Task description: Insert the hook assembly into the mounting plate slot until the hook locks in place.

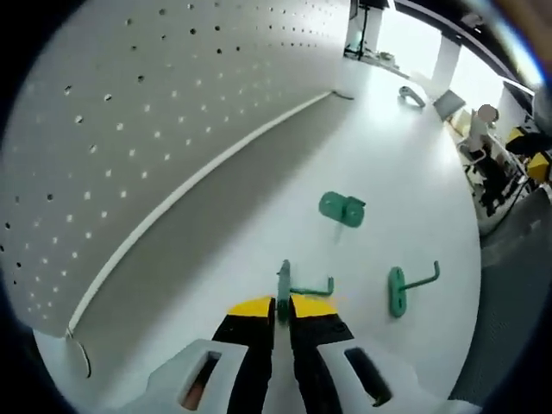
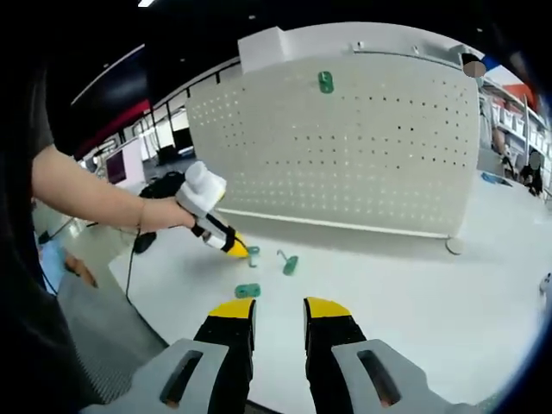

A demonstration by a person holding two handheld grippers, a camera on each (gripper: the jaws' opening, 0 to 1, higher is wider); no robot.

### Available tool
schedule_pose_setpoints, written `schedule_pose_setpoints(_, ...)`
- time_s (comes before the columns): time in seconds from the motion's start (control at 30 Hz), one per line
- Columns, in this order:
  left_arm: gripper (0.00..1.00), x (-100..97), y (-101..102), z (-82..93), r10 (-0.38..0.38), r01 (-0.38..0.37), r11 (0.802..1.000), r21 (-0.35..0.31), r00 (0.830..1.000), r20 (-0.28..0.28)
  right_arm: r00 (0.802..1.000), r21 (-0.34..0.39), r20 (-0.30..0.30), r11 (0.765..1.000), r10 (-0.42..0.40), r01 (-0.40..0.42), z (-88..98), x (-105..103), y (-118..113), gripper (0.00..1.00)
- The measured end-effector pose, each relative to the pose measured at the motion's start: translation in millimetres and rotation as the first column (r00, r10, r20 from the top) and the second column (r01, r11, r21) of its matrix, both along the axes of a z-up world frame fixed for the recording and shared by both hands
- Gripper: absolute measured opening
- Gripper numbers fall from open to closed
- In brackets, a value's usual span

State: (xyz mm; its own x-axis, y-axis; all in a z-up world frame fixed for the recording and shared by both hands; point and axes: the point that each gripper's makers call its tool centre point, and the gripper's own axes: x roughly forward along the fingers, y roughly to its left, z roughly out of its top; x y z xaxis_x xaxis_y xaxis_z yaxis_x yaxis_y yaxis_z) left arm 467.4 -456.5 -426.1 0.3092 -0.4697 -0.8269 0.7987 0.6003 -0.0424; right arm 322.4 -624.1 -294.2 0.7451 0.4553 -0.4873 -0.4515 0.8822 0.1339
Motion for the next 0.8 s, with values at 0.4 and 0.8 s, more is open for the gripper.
schedule_pose_setpoints(0.4, 0.03, -6.0, -2, 3.3, 0.023, -0.024, 0.999, -0.035, 0.999, -0.035, 1.000, -0.001, 0.001, 1.000, 0.008, -0.008, 1.3, 1, 3, 0.21)
schedule_pose_setpoints(0.8, 0.02, -13.4, -1, 15.6, 0.036, -0.039, 0.998, -0.057, 0.998, -0.045, 1.000, -0.001, 0.014, 1.000, 0.026, -0.026, 4.2, 2, 9, 0.20)
